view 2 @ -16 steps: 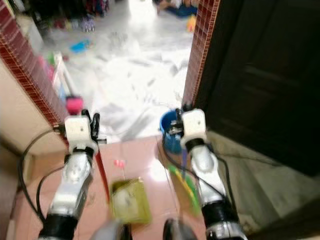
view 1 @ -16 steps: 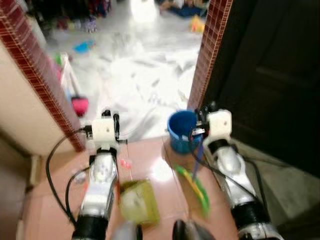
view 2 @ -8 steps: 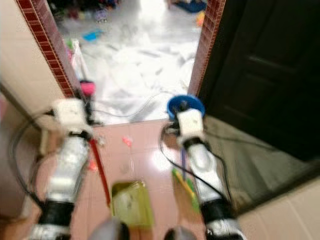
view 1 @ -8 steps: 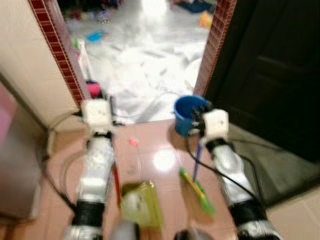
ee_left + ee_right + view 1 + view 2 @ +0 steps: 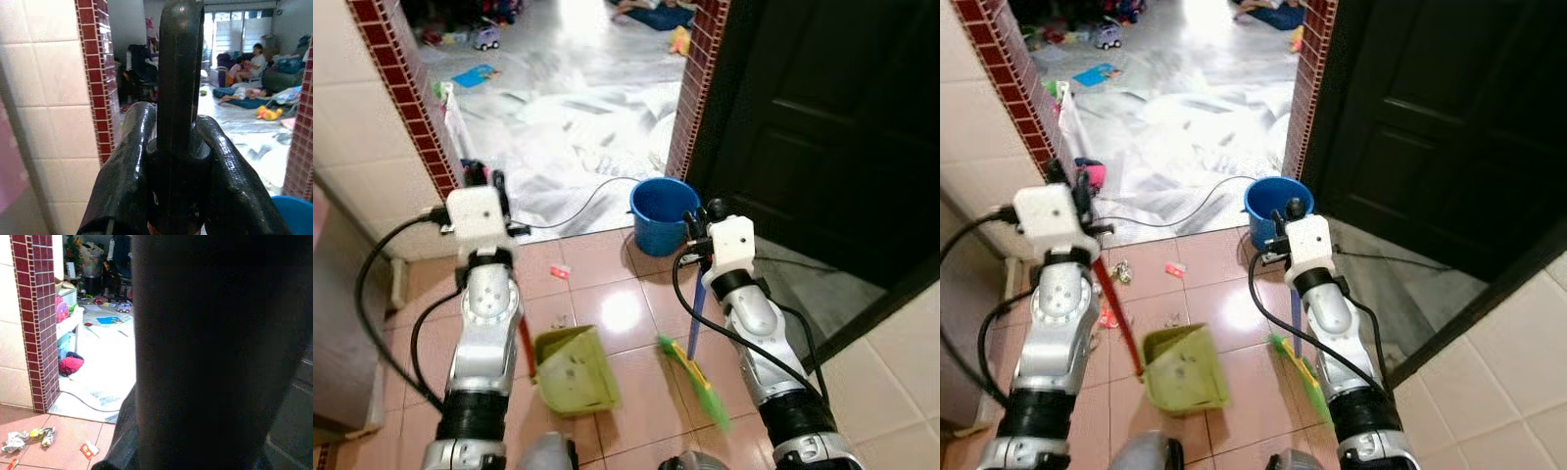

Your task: Sweep floor

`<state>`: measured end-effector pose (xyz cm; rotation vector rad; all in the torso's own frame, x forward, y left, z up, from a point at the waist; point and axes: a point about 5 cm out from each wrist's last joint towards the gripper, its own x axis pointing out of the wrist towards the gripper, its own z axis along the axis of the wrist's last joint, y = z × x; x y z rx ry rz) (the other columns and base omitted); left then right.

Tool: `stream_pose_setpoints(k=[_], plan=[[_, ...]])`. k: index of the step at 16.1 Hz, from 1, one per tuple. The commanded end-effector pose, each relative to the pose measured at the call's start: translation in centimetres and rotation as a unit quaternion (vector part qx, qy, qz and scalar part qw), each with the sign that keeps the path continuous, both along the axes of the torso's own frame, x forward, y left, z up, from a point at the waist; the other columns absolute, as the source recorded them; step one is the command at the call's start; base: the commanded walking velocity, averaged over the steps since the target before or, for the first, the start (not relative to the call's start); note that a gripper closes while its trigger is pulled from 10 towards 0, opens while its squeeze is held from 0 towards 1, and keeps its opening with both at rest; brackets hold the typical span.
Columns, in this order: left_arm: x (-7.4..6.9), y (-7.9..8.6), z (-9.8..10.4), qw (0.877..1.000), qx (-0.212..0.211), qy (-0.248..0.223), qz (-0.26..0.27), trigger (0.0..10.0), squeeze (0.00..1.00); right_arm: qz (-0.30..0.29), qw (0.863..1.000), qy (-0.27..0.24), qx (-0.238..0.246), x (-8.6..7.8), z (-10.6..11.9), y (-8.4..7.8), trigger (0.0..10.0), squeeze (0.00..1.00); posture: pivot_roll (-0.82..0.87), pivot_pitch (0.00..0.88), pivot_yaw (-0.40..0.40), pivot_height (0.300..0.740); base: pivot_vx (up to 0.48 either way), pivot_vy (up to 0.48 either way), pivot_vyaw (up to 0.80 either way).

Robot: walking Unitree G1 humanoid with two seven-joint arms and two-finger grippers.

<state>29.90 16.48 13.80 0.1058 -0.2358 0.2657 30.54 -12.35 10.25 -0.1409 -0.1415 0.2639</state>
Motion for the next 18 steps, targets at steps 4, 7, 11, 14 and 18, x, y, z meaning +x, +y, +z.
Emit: stream_pose_setpoints(k=[4,7,11,14,18], plan=[[-0.4,0.9,-0.6,0.999,0.038,-0.005,0.034,10.0,0.0,0.022,1.0,-0.017,-0.001,0.2,0.9,0.3,10.0,0.0,0.03,0.0,-0.006,0.74,0.0,0.0,0.0],[-0.2,0.5,-0.9,0.999,0.031,-0.003,0.033,10.0,0.0,0.036,0.999,-0.025,-0.011,0.3,1.2,0.6,10.0,0.0,0.04,0.0,-0.009,0.74,0.0,0.0,0.53],[-0.3,1.1,-2.0,0.998,0.027,0.012,0.049,10.0,0.0,0.034,0.999,-0.026,-0.01,0.5,1.3,0.6,10.0,0.0,0.04,0.0,-0.006,0.74,0.0,0.0,0.8],[-0.3,1.6,-2.0,0.998,0.028,-0.001,0.06,10.0,0.0,0.033,0.999,-0.033,-0.012,0.5,1.6,0.6,10.0,0.0,0.04,0.0,-0.007,0.74,0.0,0.0,0.8],[-1.4,0.4,-3.3,0.999,0.029,0.025,0.038,10.0,0.0,0.034,0.999,-0.036,-0.009,0.4,1.7,0.6,10.0,0.0,0.04,0.0,-0.006,0.74,0.0,0.0,0.8]])
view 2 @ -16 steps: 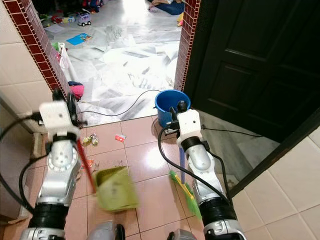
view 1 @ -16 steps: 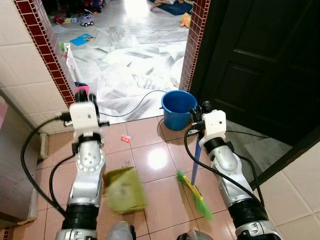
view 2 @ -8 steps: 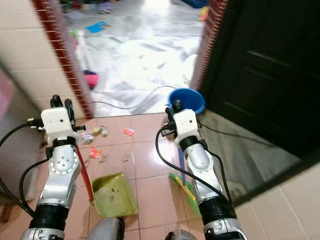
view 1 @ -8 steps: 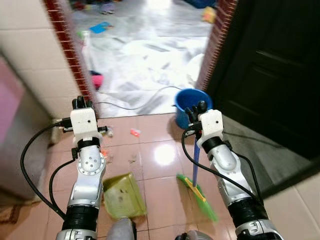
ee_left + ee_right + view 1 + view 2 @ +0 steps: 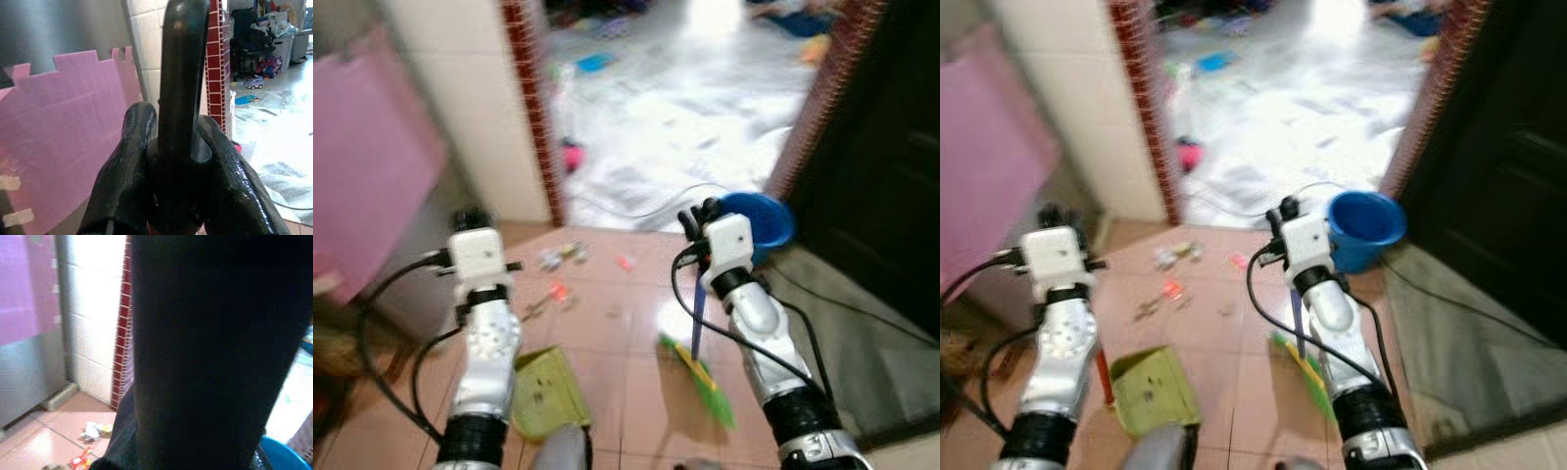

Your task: Sweep floor

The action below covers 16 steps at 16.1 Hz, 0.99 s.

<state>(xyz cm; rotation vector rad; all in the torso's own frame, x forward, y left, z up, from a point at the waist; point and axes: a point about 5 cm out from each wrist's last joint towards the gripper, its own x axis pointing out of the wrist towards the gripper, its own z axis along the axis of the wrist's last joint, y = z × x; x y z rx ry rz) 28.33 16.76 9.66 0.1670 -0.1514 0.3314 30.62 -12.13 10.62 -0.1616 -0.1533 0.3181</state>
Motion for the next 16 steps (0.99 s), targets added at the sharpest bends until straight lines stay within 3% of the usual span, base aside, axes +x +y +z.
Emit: stream_pose_setpoints(k=[1,7,8,13,16], plan=[[0.0,-0.7,0.0,0.999,-0.018,-0.004,-0.029,10.0,0.0,0.006,1.0,-0.029,0.007,0.3,1.4,0.4,10.0,0.0,0.04,0.0,-0.011,0.74,0.0,0.0,0.59],[0.9,-1.0,0.1,0.998,-0.043,-0.003,-0.039,10.0,0.0,-0.007,1.0,-0.027,0.013,0.4,1.3,0.0,10.0,0.0,0.04,0.0,-0.008,0.74,0.0,0.0,0.0],[0.9,-0.7,-0.4,0.998,-0.06,0.011,-0.032,10.0,0.0,-0.008,1.0,-0.026,0.013,0.4,1.3,0.1,10.0,0.0,0.04,0.0,-0.008,0.74,0.0,0.0,0.0],[0.4,-0.6,-1.1,0.997,-0.065,0.022,-0.032,10.0,0.0,-0.011,0.999,-0.023,0.031,0.5,1.5,0.0,10.0,0.0,0.04,0.0,-0.011,0.74,0.0,0.0,0.0],[0.6,-0.7,0.4,0.997,-0.065,-0.013,-0.043,10.0,0.0,0.0,0.998,-0.054,0.019,0.7,2.8,0.4,10.0,0.0,0.04,0.0,-0.012,0.74,0.226,0.0,0.53]])
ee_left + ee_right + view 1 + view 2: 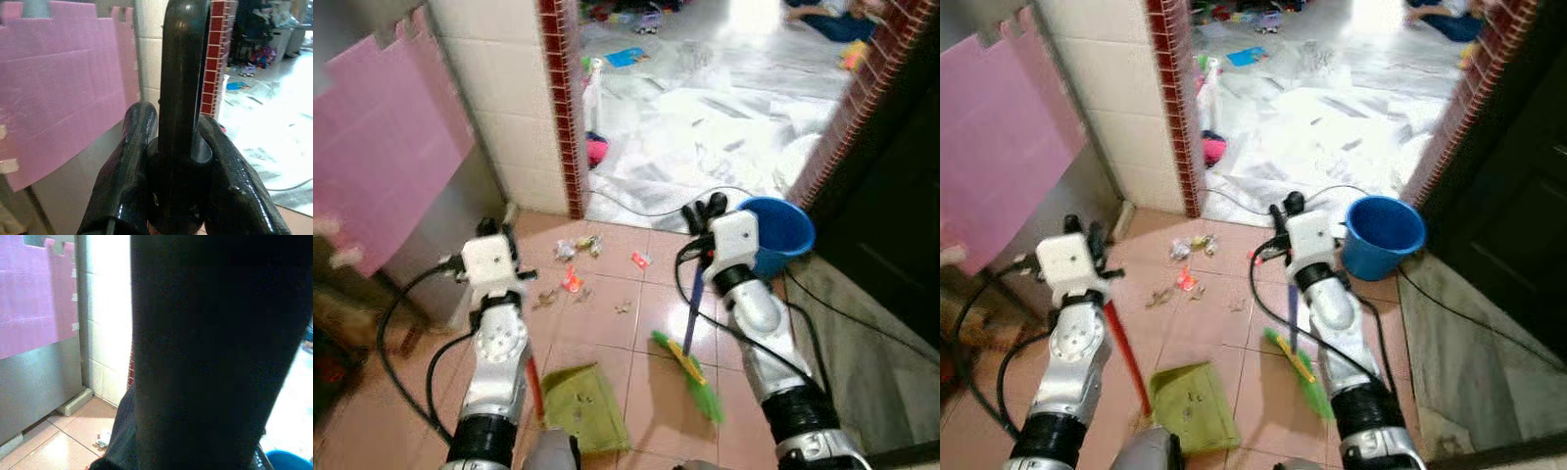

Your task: Sweep floor

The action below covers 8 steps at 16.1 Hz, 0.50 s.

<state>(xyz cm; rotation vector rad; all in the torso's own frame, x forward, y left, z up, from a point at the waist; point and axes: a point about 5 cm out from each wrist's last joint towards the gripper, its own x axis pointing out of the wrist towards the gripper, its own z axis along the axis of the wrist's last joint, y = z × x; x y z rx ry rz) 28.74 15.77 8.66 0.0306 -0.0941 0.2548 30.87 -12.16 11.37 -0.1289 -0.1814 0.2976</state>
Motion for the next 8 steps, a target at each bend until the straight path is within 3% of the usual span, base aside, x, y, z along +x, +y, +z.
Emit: stream_pose_setpoints(k=[1,2,8], plan=[[0.31,0.24,1.59,0.999,0.005,-0.038,0.0,10.0,0.0,0.007,0.999,-0.044,0.001,0.45,2.12,0.48,10.0,0.0,0.04,0.0,-0.012,0.74,0.435,0.0,0.8],[0.51,0.16,1.98,0.999,0.006,-0.043,-0.002,10.0,0.0,0.01,0.999,-0.047,0.0,0.49,2.27,0.53,10.0,0.0,0.04,0.0,-0.012,0.74,0.439,0.0,0.67],[0.66,0.19,2.34,0.999,0.01,-0.046,0.004,10.0,0.0,0.005,0.998,-0.058,0.002,0.78,2.86,-0.08,10.0,0.0,0.04,0.0,-0.009,0.74,0.439,0.0,0.0]])
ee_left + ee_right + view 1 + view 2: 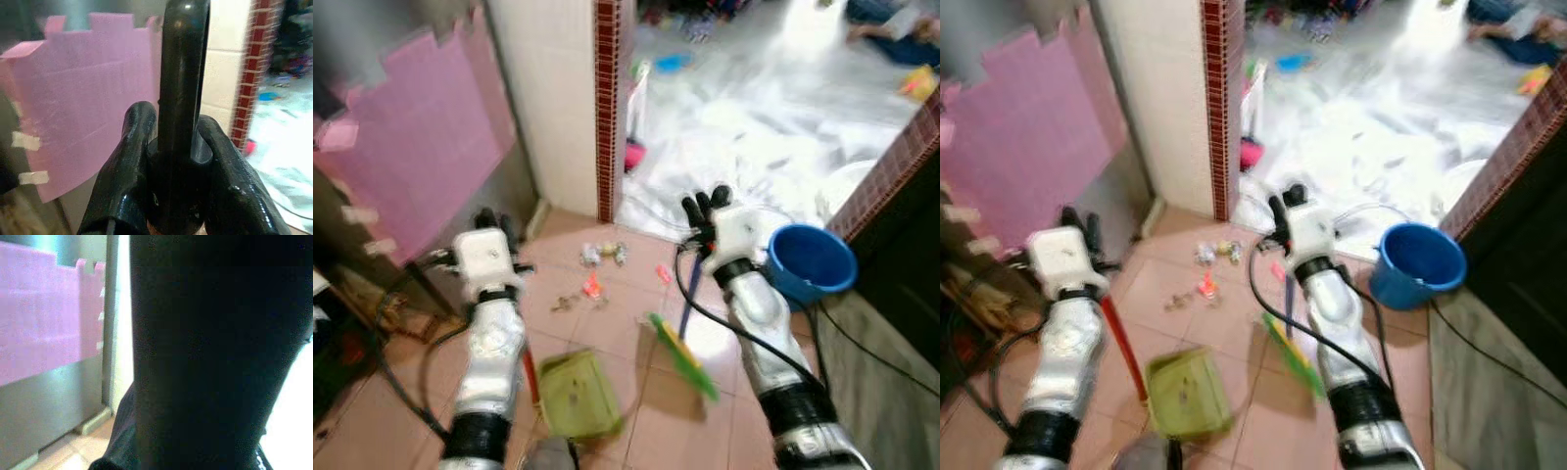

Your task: Sweep floor

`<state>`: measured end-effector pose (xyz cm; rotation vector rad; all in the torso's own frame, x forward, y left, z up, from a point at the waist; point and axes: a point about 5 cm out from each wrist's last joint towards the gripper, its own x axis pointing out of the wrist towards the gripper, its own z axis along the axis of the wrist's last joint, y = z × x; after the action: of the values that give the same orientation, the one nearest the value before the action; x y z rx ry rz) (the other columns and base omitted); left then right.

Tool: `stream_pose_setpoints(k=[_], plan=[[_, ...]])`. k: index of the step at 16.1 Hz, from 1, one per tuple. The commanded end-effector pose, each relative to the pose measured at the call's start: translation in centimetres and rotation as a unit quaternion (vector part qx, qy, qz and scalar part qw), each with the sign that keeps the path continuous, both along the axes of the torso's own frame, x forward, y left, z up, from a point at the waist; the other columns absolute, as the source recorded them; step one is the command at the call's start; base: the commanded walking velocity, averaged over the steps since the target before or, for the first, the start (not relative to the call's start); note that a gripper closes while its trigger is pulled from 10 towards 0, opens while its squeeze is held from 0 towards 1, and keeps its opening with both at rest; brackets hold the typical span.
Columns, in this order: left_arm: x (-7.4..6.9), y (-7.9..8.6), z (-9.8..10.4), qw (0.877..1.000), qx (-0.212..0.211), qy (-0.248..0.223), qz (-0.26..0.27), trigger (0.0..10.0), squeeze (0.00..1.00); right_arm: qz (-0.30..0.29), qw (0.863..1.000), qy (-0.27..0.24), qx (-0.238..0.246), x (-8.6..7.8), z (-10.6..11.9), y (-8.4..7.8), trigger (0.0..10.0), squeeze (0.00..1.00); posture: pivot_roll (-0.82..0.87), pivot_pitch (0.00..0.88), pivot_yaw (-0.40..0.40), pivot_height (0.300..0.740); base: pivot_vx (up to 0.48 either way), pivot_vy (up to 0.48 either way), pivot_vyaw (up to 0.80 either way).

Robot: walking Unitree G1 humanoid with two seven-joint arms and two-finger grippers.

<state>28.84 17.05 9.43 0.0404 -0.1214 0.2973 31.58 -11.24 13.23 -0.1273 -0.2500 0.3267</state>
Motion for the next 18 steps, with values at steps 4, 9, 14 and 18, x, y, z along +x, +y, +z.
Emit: stream_pose_setpoints(k=[4,9,14,18], plan=[[0.8,-1.4,1.7,0.999,0.006,-0.036,-0.023,10.0,0.0,-0.011,0.999,-0.035,-0.006,0.3,1.4,-1.0,10.0,0.0,0.04,0.0,-0.01,0.74,0.446,0.0,0.0],[1.2,-2.0,2.0,0.999,0.002,-0.037,-0.025,10.0,0.0,-0.009,0.999,-0.05,-0.007,0.5,2.1,-1.0,10.0,0.0,0.04,0.0,-0.01,0.74,0.476,0.0,0.0],[1.2,-1.7,2.6,0.999,0.008,-0.045,-0.018,10.0,0.0,-0.016,0.998,-0.054,-0.009,0.8,2.5,-1.4,10.0,0.0,0.04,0.0,-0.01,0.74,0.458,0.0,0.0],[1.1,-1.2,2.3,0.999,0.021,-0.036,0.002,10.0,0.0,-0.009,0.999,-0.047,-0.005,0.8,2.2,-1.1,10.0,0.0,0.05,0.0,-0.014,0.74,0.407,0.142,0.0]])
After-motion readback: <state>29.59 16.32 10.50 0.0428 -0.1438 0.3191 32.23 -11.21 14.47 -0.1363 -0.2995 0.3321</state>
